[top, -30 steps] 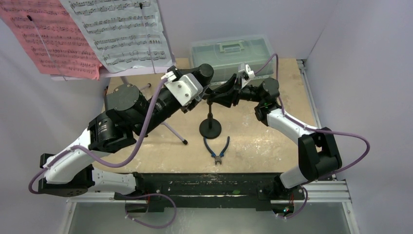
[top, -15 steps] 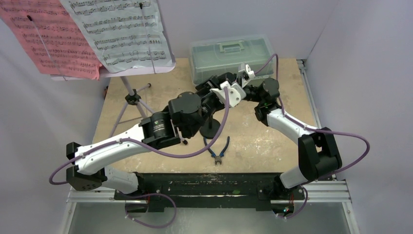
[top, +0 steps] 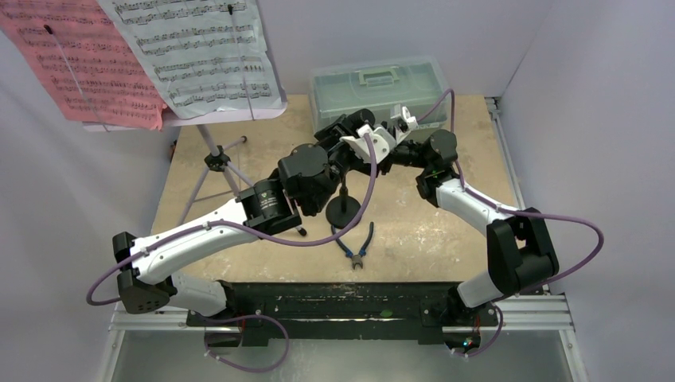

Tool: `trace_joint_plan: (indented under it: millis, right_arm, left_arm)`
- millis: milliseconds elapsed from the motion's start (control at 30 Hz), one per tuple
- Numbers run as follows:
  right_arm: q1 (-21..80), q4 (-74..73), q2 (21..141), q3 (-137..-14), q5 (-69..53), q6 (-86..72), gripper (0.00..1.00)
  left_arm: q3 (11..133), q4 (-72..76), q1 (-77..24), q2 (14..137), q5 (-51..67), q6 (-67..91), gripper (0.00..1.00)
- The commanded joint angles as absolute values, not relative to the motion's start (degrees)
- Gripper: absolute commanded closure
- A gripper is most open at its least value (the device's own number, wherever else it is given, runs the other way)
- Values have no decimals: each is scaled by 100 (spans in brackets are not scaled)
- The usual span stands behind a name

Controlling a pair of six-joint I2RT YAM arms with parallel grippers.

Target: Set up the instrument practice props

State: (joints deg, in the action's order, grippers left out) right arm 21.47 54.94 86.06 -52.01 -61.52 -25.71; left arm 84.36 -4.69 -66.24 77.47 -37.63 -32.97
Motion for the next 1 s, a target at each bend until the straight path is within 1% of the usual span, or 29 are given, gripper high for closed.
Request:
trace_joint_plan:
  millis: [0, 133, 300, 567, 767, 967]
  right_arm:
    - [2180, 5879, 8350, -5187, -6258, -2716, 100]
    - [2182, 5897, 8359, -5179, -6258, -2725, 100]
    - [2180, 5899, 8341, -5174, -6241, -2733, 100]
    - [2189, 5930, 8341, -5177, -6231, -2742, 100]
    - [2197, 5936, 8337, -5172, -6237, -2756, 100]
    - [2207, 5920, 8306, -5186, -6227, -2760, 100]
  left_arm:
    - [8384, 157, -6541, 7525, -3557, -3383, 100]
    - [8168, 460, -6518, 7542, -3511, -3300, 100]
    - [7794, 949, -6425, 7512, -3332, -2746, 100]
    - [6872, 2323, -6416, 7181, -3345, -2013, 100]
    - [6311, 3366, -6416, 7058, -3124, -2090, 100]
    - [6296, 3603, -6416, 7270, -2785, -2050, 100]
